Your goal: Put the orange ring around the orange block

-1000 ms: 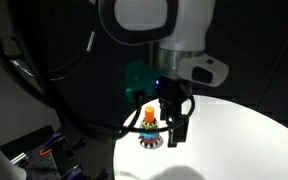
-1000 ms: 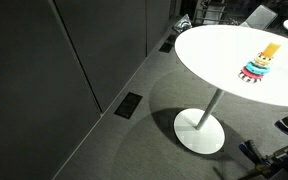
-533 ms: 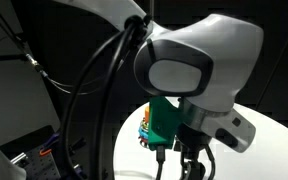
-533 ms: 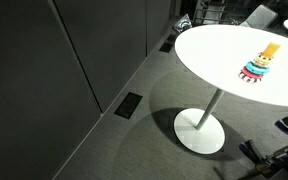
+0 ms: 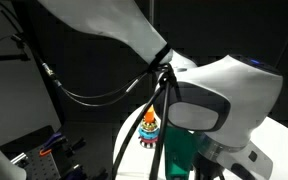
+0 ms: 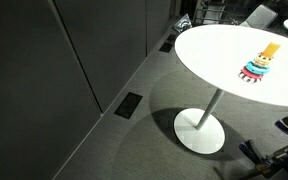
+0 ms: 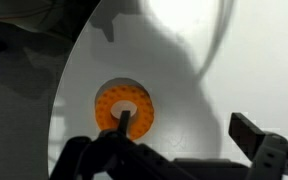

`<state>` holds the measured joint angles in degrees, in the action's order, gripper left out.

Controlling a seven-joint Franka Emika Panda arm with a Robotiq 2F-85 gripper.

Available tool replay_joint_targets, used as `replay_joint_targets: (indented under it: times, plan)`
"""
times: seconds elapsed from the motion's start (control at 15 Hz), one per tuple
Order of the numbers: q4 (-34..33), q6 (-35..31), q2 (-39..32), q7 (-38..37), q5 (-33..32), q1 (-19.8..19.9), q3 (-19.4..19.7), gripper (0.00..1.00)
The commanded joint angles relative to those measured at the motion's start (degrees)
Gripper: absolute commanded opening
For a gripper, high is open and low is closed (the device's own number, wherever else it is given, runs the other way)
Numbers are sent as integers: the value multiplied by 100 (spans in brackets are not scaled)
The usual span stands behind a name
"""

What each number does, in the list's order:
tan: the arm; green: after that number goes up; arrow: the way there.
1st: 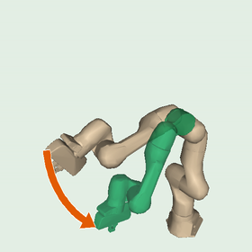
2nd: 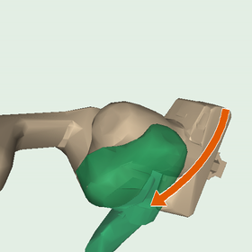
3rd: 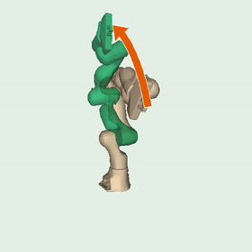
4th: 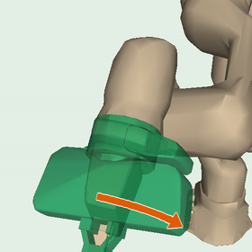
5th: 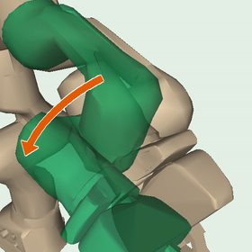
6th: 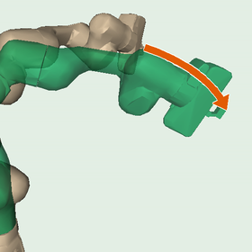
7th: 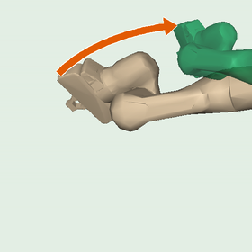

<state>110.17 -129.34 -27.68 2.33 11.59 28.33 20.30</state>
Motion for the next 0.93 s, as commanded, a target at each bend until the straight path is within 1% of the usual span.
replay_joint_targets:
  times: [0.0, 0.33, 0.53, 0.87]
  plan:
    - [-75, 23, -43, -16, -16, 78, -79, 100]
    - [-130, 30, -72, -14, -12, 89, -104, 100]
    - [-173, -78, -179, -117, -13, 123, -41, 100]
    - [-105, -707, -419, -230, 4, 208, 45, 100]
